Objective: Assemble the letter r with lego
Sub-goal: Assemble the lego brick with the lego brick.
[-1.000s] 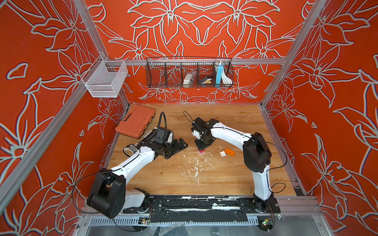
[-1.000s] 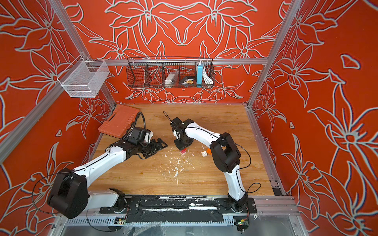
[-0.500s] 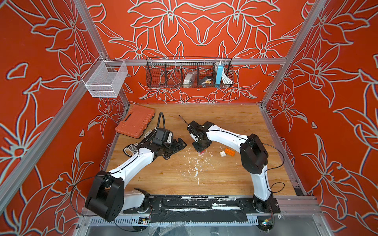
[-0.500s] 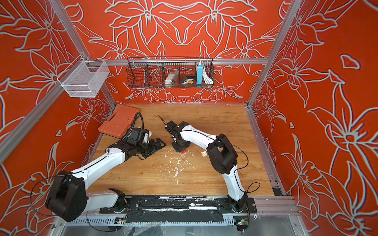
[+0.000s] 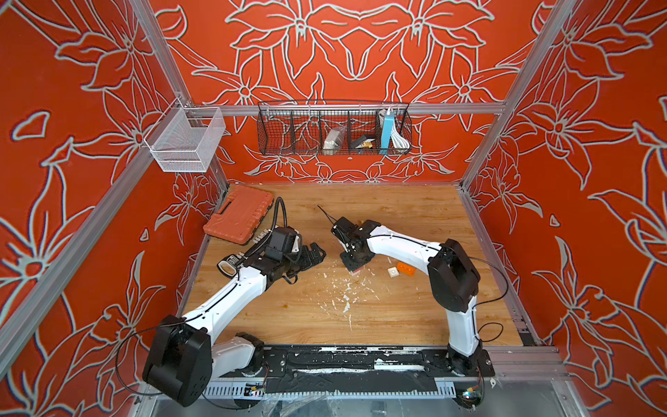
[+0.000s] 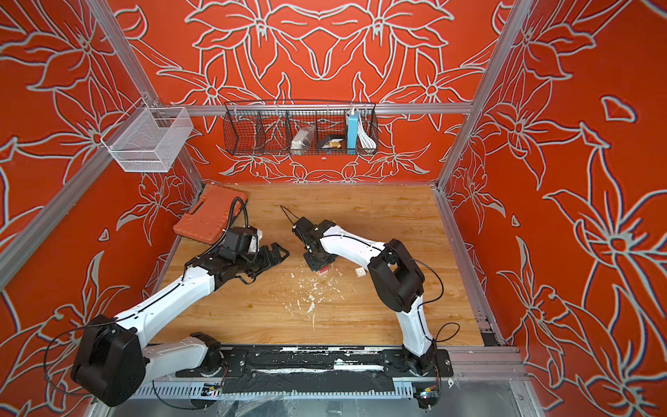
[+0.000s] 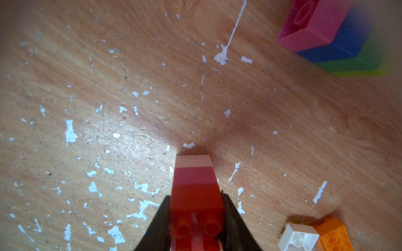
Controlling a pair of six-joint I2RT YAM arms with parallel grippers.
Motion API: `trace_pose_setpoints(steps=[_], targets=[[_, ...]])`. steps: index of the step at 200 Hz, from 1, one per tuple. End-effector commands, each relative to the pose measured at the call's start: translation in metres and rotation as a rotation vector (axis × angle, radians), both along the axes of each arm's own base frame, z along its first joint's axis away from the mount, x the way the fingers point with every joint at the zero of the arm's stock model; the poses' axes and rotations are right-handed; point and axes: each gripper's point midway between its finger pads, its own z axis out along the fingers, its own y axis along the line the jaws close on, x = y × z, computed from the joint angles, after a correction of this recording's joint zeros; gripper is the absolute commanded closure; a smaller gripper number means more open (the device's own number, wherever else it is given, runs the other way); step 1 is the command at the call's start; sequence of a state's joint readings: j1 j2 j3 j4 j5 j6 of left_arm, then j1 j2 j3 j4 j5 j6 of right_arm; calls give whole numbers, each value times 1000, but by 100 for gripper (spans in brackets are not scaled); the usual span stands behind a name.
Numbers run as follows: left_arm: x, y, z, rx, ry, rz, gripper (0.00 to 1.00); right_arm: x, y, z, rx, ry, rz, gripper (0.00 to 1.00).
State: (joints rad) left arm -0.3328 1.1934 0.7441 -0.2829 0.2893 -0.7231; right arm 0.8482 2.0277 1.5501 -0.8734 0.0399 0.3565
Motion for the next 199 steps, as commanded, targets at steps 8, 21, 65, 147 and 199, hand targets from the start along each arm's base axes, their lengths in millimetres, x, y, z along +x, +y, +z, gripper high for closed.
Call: trace_pose_setpoints(steps=[8,21,65,147,199], targets=[[3,1,15,-6,-42,-12,1,-70,-52,-70,-216,310,-38,100],[2,-2,20,-19,-52,-30,1,-57,-43,-57,-178,256,-22,100],[1,6,29,-22,-79,-16,1,-19,9,-19,18,110,133,100],[-4,17,34,-3,-94,6,1,-9,28,-7,53,62,180,54],[-5,31,60,67,-159,30,1,8,41,79,168,-70,148,7]])
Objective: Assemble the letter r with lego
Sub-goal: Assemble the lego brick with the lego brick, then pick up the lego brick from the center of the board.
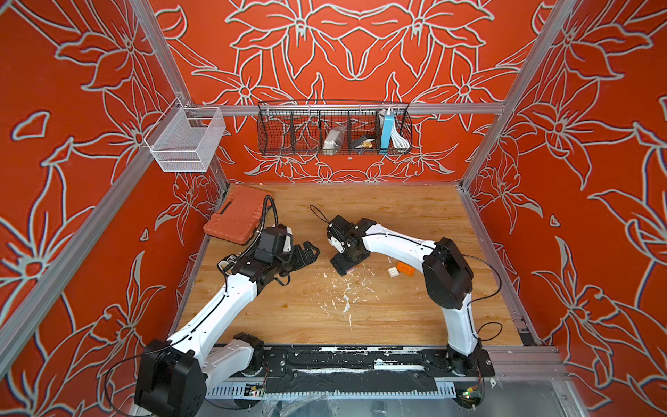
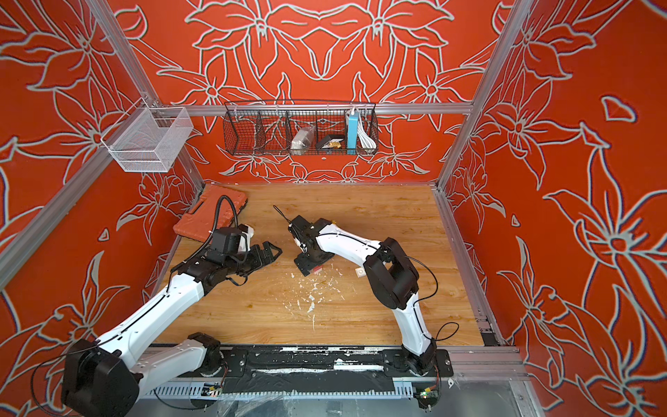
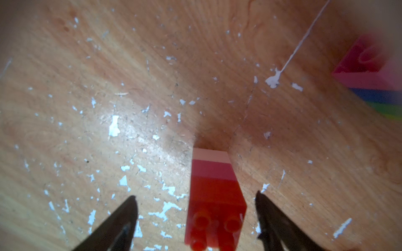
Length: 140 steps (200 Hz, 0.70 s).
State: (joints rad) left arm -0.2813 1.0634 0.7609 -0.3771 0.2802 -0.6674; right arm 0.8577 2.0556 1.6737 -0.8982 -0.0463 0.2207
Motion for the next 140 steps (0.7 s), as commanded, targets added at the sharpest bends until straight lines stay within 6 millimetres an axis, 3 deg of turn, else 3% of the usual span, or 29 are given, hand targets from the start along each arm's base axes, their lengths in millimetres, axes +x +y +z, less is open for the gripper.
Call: trace_pose_setpoints(steps=[1,19,46,76,105,140], targets=[[3,10,30,48,-83,12,1,4,7,58,86,-70,-14,7],[5,10,40,82,-100,-19,1,7,1,88,140,-129,-44,6],[12,-4,45,123,-93,-103,1,12,-23,111,219,-260,-109,4],[17,-45,53,243,-143,-244,1,22,-79,133,380,-408,-301,2],[17,-102,55,313,-187,-435,8,22,-135,131,453,-433,-454,2],[11,-172,41,370,-220,-688,13,10,-198,100,382,-271,-685,10]])
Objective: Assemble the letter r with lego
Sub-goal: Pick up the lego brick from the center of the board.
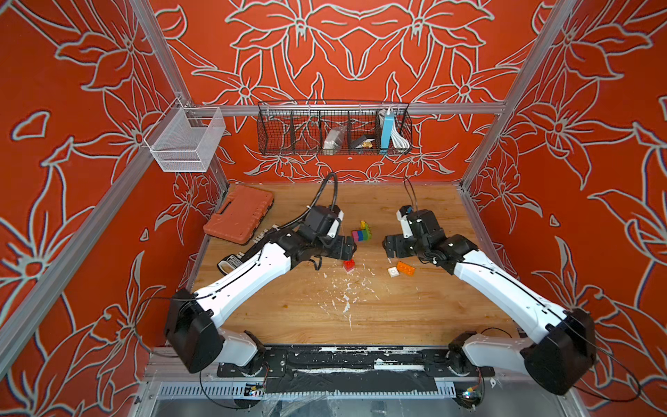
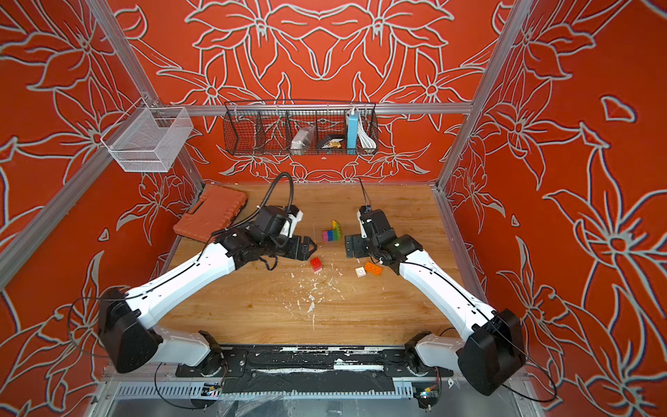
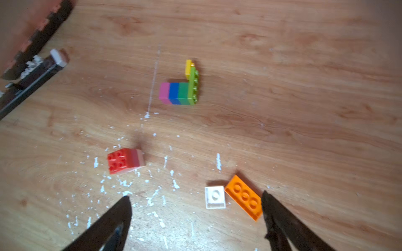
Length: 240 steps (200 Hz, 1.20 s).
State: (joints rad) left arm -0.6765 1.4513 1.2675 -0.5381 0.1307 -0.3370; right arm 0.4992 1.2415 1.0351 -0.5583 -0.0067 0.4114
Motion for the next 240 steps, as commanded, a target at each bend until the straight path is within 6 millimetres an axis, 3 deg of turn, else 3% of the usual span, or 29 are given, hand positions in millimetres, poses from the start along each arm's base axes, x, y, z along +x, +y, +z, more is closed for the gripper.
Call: trace_pose_setpoints(steps=[1,51,103,119,195,240], targets=[[-4,-34,-10,91,-41,-177,13,-10,-25,-16,76,117,-117,10],[-11,-99,-36,166,-24,-445,15,-17,-72,-45,494,263,-356,17],[-19,-136,-84,305,7,-658,19,-25,-120,-70,719,330,-558,19],[-20,-142,-98,350,9,-694,21,-27,-124,-70,724,325,-570,20],[-8,-168,-128,416,2,-734,27,-31,-131,-64,655,297,-562,22],[8,-170,-154,516,-27,-722,29,-33,-132,-61,635,291,-549,23]])
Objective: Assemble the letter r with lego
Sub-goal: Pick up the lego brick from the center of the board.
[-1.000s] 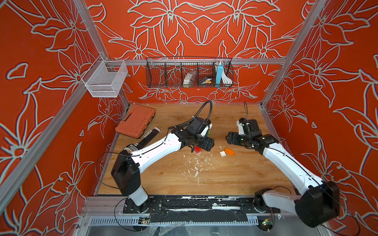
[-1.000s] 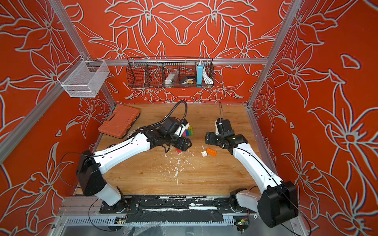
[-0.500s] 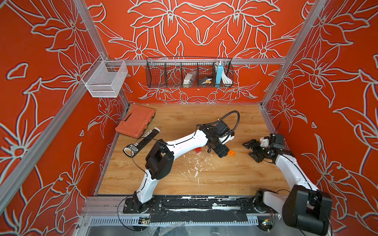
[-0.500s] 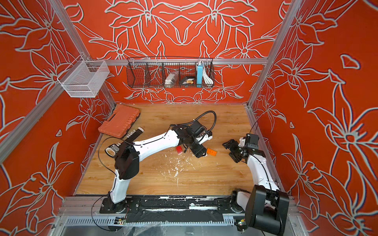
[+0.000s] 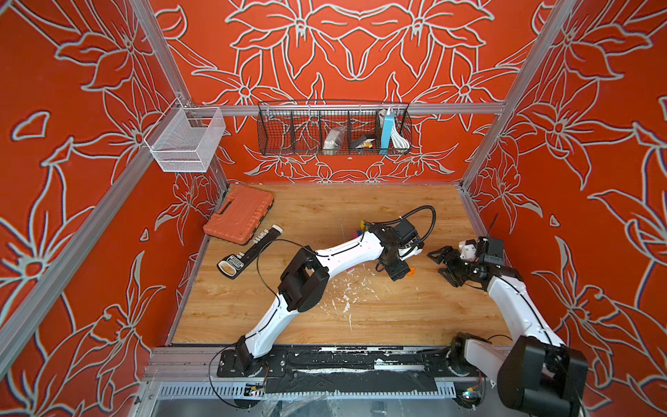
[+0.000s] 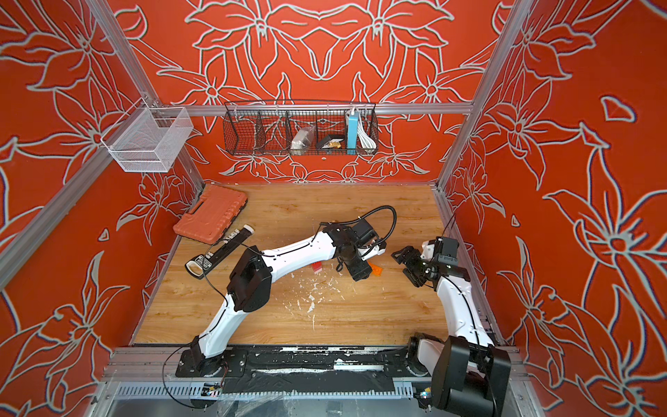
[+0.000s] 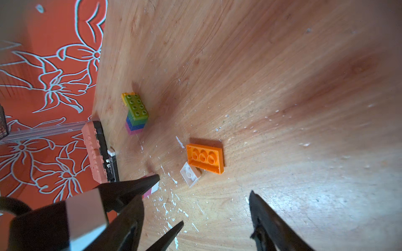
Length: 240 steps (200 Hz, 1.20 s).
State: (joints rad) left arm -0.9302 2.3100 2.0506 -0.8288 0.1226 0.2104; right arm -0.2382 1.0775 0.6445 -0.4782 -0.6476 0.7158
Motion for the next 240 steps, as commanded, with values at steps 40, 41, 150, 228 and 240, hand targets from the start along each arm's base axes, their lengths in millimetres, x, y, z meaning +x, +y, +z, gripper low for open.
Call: trace_pose_setpoints(steps=[40,41,150,228,240], targets=[[11,3,-34,115,-42,-27,29,1,-5,10,-42,-21,17,24],[11,3,-34,115,-41,-27,29,1,-5,10,-42,-21,17,24],[13,6,-56,157,-20,-17,40,1,-3,10,-33,-22,26,25],[4,17,-61,185,7,-15,61,-1,-2,7,-36,-24,28,26],[4,17,-58,184,7,-13,65,-1,-3,7,-45,-25,26,26]])
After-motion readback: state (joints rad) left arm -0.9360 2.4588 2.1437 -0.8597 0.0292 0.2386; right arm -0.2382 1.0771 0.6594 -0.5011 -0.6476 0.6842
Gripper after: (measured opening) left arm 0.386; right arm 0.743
